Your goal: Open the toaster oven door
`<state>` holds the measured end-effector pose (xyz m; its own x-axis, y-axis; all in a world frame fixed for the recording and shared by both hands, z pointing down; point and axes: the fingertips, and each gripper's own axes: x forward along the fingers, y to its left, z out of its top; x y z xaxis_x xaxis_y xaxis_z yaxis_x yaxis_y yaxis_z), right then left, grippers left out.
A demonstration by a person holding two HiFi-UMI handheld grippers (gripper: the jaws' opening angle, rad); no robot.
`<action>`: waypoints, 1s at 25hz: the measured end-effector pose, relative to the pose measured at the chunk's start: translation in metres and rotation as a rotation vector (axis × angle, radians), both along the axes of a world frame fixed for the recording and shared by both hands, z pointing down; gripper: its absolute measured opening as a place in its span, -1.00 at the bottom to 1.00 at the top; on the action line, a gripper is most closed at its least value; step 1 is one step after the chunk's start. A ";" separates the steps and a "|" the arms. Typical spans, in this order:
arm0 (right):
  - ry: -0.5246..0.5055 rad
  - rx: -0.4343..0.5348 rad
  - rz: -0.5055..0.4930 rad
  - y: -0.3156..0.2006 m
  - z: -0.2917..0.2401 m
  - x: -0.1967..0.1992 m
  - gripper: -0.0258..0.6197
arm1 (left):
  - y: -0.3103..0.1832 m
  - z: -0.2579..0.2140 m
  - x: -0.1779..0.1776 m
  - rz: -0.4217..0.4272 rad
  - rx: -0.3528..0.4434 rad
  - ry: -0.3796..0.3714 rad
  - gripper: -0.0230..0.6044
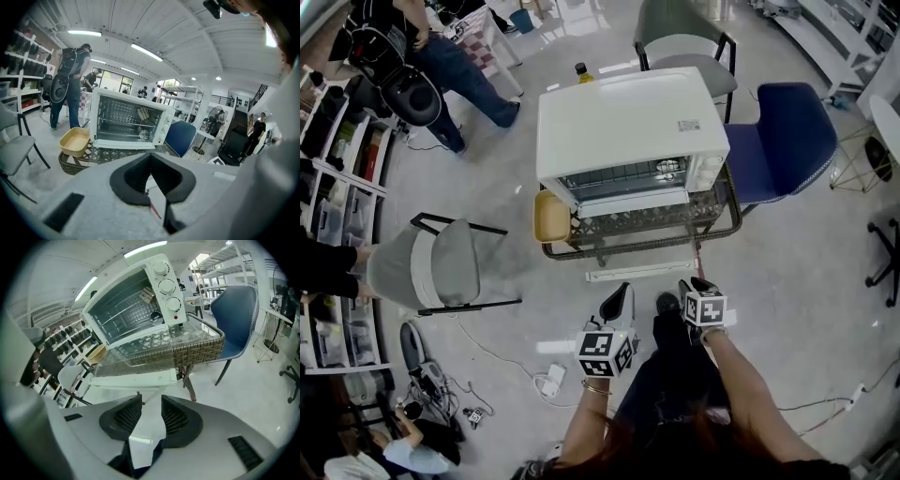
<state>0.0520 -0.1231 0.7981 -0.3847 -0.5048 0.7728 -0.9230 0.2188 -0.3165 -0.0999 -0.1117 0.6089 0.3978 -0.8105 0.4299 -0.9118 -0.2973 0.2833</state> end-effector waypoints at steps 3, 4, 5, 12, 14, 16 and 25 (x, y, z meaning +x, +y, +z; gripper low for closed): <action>0.009 0.030 -0.009 0.005 -0.013 0.001 -0.56 | 0.008 -0.008 -0.002 0.001 0.010 -0.011 -0.88; 0.011 0.040 -0.010 0.006 -0.017 0.001 -0.56 | 0.010 -0.010 -0.003 -0.001 0.014 -0.014 -0.88; 0.010 0.049 -0.008 0.007 -0.021 0.001 -0.57 | 0.012 -0.012 -0.004 -0.003 0.018 -0.016 -0.88; -0.015 0.123 0.002 0.019 -0.054 -0.003 -0.60 | 0.028 -0.032 -0.005 -0.012 0.060 -0.021 -0.88; -0.013 0.148 -0.006 0.019 -0.065 -0.005 -0.61 | 0.031 -0.040 -0.005 -0.012 0.074 -0.024 -0.88; -0.013 0.170 -0.010 0.021 -0.077 -0.006 -0.62 | 0.034 -0.047 -0.004 -0.009 0.085 -0.026 -0.88; -0.029 0.256 -0.024 0.034 -0.117 -0.012 -0.64 | 0.045 -0.080 -0.003 -0.001 0.149 -0.037 -0.88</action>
<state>0.0395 -0.0886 0.6807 -0.4191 -0.6731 0.6093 -0.9079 0.3168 -0.2745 -0.1030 -0.0669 0.5290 0.3834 -0.8666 0.3195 -0.9210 -0.3327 0.2028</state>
